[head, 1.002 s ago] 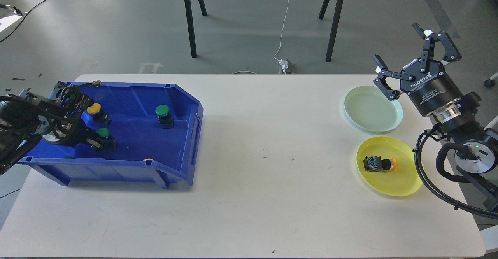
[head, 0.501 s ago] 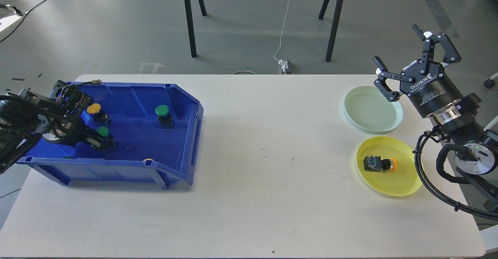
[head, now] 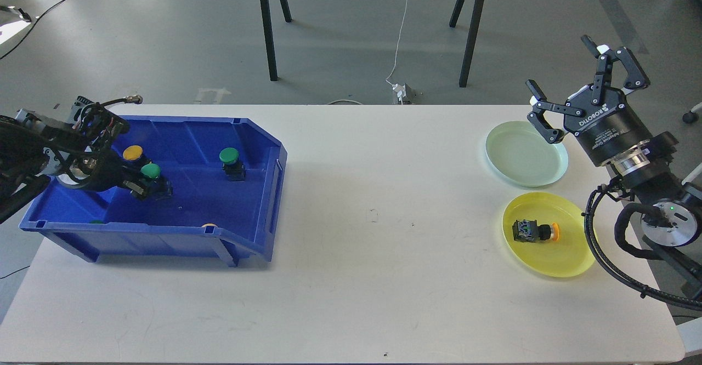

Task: Pass button and place on color plate
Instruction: 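Lift the green button and extend it toward the right gripper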

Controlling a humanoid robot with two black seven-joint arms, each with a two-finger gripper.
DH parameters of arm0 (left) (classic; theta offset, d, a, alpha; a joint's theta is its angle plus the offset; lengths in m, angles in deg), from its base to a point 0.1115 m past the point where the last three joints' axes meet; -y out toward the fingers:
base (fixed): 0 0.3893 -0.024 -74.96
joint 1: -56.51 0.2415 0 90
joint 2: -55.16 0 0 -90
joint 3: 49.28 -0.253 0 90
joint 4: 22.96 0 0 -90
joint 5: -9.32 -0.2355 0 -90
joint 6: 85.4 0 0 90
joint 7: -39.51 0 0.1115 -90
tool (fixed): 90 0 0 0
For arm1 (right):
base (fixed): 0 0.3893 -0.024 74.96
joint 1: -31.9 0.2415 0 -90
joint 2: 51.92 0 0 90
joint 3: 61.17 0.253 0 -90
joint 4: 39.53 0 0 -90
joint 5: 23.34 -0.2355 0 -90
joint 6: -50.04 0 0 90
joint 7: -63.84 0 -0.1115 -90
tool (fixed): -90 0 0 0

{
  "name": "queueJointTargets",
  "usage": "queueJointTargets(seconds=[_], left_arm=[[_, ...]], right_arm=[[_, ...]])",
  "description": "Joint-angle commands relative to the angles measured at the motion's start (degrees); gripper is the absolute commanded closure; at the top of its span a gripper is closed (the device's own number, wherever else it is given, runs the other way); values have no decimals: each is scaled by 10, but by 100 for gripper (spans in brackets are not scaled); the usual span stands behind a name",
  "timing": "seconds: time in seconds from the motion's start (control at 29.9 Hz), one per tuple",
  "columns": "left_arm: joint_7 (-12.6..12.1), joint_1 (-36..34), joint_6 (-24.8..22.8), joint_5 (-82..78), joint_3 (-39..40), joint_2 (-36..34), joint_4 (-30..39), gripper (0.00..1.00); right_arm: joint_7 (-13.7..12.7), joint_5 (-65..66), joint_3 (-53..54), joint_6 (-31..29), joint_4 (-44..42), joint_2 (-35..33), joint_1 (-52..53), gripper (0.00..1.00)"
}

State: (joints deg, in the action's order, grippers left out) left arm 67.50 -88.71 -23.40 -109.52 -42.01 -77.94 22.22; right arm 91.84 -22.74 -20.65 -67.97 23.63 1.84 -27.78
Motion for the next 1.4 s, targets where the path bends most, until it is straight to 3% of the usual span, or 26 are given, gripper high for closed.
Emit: queueJointTargets(seconds=[0.0,0.17,0.37,0.53,0.63,0.74,1.07,1.37], left_arm=[[0,-11,0,41,3,-59,98,86],[0,-56,0,118,4,-133,211,86],[0,-94,0,144,14,-191,305,86],[0,-116,0,260,65,-210,363,86],[0,-113,0,345,100,-184,360,86],[0,-111,0,415,105,-112,339,86],[0,-70,0,505,107,120,153,86],[0,-33,0,511,133,140,136,86]], right_arm=[[0,0,0,0,0,-1,0,2],[0,0,0,0,0,0,0,2],[0,0,0,0,0,-1,0,2],[0,0,0,0,0,-1,0,2],[0,1,-1,0,0,0,0,2],[0,16,-5,0,2,18,0,2],[0,81,-51,32,-10,127,11,2],[0,90,-85,30,-23,171,11,1]])
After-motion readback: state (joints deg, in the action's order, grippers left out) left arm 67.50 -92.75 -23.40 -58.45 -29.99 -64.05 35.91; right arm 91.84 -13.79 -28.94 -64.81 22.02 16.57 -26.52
